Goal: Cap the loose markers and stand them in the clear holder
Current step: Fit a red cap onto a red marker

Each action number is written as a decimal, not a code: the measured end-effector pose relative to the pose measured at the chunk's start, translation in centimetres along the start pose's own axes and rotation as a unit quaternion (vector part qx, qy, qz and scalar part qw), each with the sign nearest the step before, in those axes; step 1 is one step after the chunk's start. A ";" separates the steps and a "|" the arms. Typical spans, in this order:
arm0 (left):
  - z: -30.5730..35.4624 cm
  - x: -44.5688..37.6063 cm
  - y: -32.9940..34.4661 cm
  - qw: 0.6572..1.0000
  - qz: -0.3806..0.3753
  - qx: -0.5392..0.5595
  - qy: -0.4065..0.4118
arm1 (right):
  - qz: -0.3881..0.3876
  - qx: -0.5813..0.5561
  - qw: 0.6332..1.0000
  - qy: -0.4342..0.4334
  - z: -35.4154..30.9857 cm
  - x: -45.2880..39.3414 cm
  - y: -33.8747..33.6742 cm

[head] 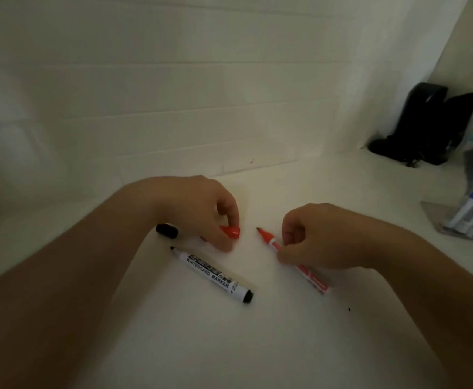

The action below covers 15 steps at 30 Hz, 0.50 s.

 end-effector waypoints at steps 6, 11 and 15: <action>0.5 -0.7 0.6 0.994 0.068 0.083 0.028 | 0.076 -0.083 0.992 0.057 2.5 0.1 -0.1; 1.3 -0.8 1.0 0.946 0.204 0.244 0.059 | 0.223 -0.235 0.943 0.081 4.1 0.1 0.3; 1.1 -1.2 0.9 0.919 0.304 0.233 0.098 | 0.303 -0.226 0.923 0.073 4.7 -0.5 1.2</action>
Point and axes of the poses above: each hand's wrist, its own x-axis away from the middle knuckle, its own y-axis out of the palm, z = x × y, the point moved 4 cm from there along -x, towards the middle knuckle, and after that the axes turned 14 degrees about x, right-handed, at the moved point
